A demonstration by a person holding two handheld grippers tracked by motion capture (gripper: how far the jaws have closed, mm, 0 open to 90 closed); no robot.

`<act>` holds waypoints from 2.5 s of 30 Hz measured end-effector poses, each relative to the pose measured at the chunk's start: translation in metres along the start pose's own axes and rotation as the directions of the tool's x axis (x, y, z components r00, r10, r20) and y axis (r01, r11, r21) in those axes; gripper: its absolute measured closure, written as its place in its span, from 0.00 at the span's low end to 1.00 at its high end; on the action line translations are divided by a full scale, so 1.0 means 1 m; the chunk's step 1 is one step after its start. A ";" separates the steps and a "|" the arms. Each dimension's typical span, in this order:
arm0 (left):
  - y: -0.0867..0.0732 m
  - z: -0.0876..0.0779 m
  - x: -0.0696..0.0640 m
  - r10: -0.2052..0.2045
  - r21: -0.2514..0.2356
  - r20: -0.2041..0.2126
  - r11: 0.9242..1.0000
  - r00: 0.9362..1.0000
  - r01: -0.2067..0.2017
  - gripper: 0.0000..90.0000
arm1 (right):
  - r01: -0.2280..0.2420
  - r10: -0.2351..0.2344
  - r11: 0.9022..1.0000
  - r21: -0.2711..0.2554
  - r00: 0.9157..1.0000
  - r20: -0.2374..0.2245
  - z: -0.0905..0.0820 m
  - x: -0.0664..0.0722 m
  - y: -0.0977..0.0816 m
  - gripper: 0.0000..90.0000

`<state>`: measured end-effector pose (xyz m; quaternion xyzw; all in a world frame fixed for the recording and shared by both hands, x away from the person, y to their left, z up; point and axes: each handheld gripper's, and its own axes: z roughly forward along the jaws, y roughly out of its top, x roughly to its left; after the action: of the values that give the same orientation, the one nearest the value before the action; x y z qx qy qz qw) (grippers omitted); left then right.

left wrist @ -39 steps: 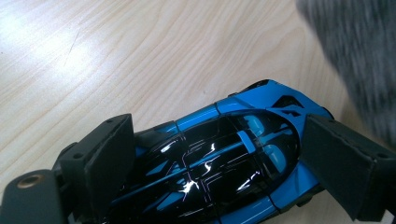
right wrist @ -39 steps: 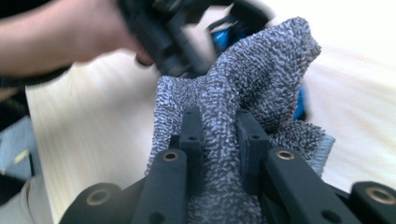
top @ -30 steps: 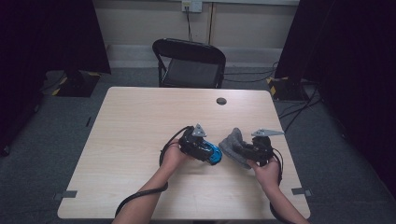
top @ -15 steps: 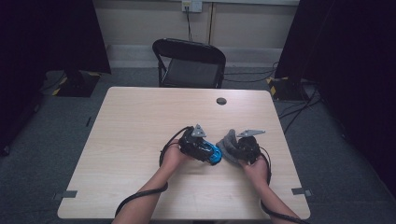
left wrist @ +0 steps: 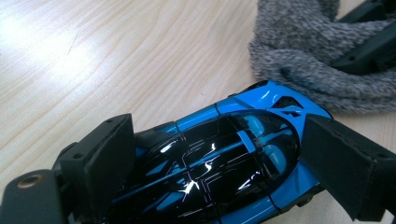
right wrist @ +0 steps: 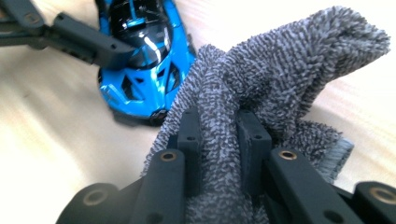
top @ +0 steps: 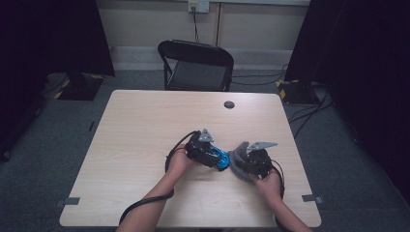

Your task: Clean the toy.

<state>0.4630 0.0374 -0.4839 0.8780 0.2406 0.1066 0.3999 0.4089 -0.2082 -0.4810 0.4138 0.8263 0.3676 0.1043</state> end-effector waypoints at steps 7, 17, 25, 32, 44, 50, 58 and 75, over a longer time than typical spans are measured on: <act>0.000 0.000 0.000 -0.003 0.007 -0.003 1.000 1.000 0.003 0.12 | 0.014 -0.014 1.000 0.015 1.000 -0.025 -0.005 0.009 -0.006 0.83; 0.001 0.000 0.000 0.000 0.012 -0.006 1.000 1.000 0.000 0.12 | 0.022 -0.021 1.000 0.022 0.999 -0.044 -0.007 0.019 -0.010 0.83; 0.002 0.000 0.000 -0.002 0.016 -0.005 1.000 1.000 0.002 0.12 | 0.034 -0.033 0.999 0.024 0.998 -0.053 -0.009 0.023 -0.013 0.83; 0.001 0.000 0.000 0.000 0.013 -0.006 1.000 1.000 0.000 0.12 | 0.031 -0.029 0.999 0.025 0.998 -0.064 -0.009 0.026 -0.013 0.83; 0.002 0.000 0.000 -0.002 0.020 -0.008 1.000 1.000 0.002 0.12 | 0.050 -0.047 0.998 0.028 0.994 -0.097 -0.010 0.037 -0.016 0.83; 0.002 0.000 0.000 -0.009 0.018 -0.010 1.000 1.000 0.009 0.12 | 0.048 -0.045 0.998 0.026 0.993 -0.106 -0.009 0.037 -0.016 0.83; 0.002 0.000 -0.001 -0.009 0.016 -0.011 1.000 1.000 0.010 0.12 | 0.066 -0.061 0.997 0.036 0.988 -0.139 -0.008 0.048 -0.016 0.82; 0.002 0.000 -0.001 -0.014 0.014 -0.011 1.000 1.000 0.014 0.12 | 0.090 -0.079 0.995 0.034 0.969 -0.232 -0.001 0.065 -0.008 0.82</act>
<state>0.4631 0.0360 -0.4823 0.8785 0.2498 0.1067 0.3929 0.3621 -0.1627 -0.4769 0.3350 0.8577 0.3898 0.0140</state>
